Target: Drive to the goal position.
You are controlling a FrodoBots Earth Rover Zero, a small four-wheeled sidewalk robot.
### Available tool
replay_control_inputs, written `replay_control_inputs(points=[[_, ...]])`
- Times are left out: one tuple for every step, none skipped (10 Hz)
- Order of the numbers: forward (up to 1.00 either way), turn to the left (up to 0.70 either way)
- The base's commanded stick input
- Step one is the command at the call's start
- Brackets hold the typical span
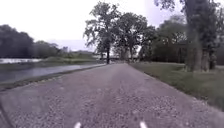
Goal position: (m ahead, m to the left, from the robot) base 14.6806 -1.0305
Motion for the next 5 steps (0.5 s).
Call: replay_control_inputs(points=[[0.70,0.00],[0.70,0.00],[0.70,0.00],[0.70,0.00],[0.70,0.00]])
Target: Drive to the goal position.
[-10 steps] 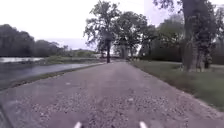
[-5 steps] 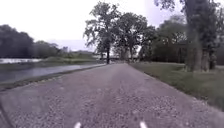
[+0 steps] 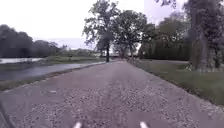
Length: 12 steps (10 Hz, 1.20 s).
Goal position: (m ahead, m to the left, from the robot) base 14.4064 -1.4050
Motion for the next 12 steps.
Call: replay_control_inputs(points=[[0.70,0.00],[0.70,0.00],[0.70,0.00],[0.70,0.00],[0.70,0.00],[0.70,0.00],[0.70,0.00],[0.70,0.00],[0.70,0.00],[0.70,0.00],[0.70,0.00],[0.70,0.00]])
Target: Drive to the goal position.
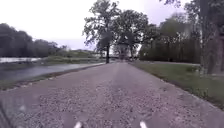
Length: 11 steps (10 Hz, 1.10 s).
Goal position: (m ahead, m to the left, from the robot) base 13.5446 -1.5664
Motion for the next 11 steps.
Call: replay_control_inputs(points=[[0.70,0.00],[0.70,0.00],[0.70,0.00],[0.70,0.00],[0.70,0.00],[0.70,0.00],[0.70,0.00],[0.70,0.00],[0.70,0.00],[0.70,0.00],[0.70,0.00]])
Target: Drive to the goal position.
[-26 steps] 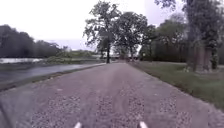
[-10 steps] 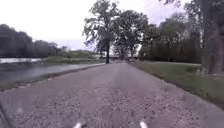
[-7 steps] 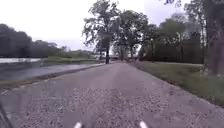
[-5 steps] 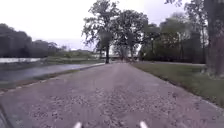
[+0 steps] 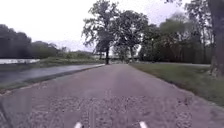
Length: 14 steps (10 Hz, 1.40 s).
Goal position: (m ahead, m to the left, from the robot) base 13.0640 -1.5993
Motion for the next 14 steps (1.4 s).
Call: replay_control_inputs(points=[[0.70,0.00],[0.70,0.00],[0.70,0.00],[0.70,0.00],[0.70,0.00],[0.70,0.00],[0.70,0.00],[0.70,-0.20],[0.70,-0.35],[0.70,-0.22],[0.70,0.00],[0.70,0.00],[0.70,0.00],[0.70,0.00]])
